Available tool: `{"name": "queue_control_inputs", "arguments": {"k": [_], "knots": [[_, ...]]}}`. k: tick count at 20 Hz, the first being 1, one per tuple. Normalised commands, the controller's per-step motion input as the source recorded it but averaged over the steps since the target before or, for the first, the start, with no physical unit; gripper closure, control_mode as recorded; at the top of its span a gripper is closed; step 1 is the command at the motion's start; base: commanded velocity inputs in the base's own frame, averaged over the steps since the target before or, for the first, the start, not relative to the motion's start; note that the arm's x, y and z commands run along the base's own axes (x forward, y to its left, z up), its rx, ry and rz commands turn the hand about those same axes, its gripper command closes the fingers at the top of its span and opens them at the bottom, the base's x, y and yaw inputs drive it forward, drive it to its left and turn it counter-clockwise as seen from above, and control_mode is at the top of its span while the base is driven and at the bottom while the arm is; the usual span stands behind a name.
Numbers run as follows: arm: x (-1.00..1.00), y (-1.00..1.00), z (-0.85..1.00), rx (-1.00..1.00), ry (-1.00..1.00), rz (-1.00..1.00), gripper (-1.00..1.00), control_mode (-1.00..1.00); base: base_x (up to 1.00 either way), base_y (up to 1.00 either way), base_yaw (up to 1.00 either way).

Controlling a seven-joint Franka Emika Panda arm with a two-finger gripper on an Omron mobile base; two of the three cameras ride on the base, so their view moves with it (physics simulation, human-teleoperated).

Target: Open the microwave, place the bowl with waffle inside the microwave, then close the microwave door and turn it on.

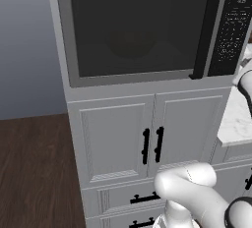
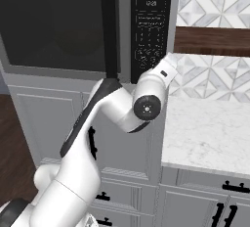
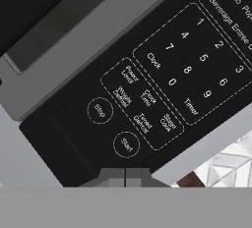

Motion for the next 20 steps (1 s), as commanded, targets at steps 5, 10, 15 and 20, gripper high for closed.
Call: {"name": "queue_control_inputs", "arguments": {"k": [5, 10, 15, 20], "knots": [[0.02, 0.06, 0.00, -0.03, 0.00, -0.03, 1.00, -1.00, 0.00, 0.00, 0.00], [0.08, 0.05, 0.00, -0.02, -0.01, -0.02, 1.00, -1.00, 0.00, 0.00, 0.00], [0.19, 0.04, 0.00, -0.01, -0.01, -0.01, 1.00, -1.00, 0.00, 0.00, 0.00], [0.21, 0.00, -0.01, -0.01, 0.00, -0.03, 1.00, -1.00, 0.00, 0.00, 0.00]]}}
